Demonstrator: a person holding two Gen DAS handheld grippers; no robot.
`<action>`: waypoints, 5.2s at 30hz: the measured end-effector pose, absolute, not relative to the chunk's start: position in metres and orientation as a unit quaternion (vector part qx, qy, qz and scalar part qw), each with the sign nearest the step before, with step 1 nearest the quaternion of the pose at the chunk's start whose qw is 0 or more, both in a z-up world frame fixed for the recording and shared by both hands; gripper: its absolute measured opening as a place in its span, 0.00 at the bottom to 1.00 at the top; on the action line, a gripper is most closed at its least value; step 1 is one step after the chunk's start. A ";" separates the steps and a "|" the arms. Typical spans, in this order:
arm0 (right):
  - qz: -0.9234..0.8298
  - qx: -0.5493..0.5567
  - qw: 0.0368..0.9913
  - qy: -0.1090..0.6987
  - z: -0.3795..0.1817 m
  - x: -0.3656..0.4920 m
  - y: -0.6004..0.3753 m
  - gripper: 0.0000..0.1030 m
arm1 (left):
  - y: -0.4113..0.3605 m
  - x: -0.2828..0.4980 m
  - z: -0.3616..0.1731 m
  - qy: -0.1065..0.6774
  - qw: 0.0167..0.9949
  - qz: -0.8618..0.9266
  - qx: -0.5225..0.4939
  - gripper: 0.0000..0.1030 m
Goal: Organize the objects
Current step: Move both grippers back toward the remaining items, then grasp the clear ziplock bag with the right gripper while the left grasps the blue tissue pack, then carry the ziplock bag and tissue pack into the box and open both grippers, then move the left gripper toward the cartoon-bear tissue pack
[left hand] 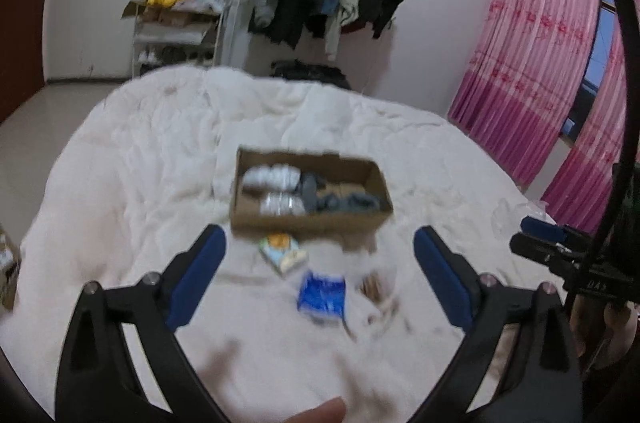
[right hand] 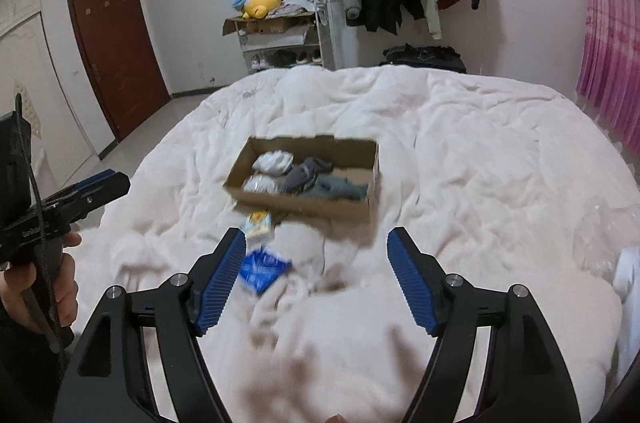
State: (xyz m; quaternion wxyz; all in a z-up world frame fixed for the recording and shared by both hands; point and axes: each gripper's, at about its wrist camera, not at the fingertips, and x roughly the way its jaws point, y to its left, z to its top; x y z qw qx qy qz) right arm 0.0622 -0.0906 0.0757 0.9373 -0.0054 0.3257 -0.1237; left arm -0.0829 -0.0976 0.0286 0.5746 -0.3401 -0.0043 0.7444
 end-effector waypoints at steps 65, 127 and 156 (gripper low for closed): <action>-0.160 0.074 0.849 0.498 -0.066 0.167 -0.156 0.45 | 0.042 -0.041 -0.111 0.173 0.587 0.621 -0.489 0.35; -0.185 0.015 0.921 0.342 0.034 0.171 -0.145 0.74 | 0.035 -0.097 -0.025 0.072 0.649 0.663 -0.366 0.81; -0.171 -0.041 0.920 0.351 0.030 0.078 -0.076 0.74 | -0.084 -0.086 -0.021 0.062 0.638 0.685 -0.346 0.81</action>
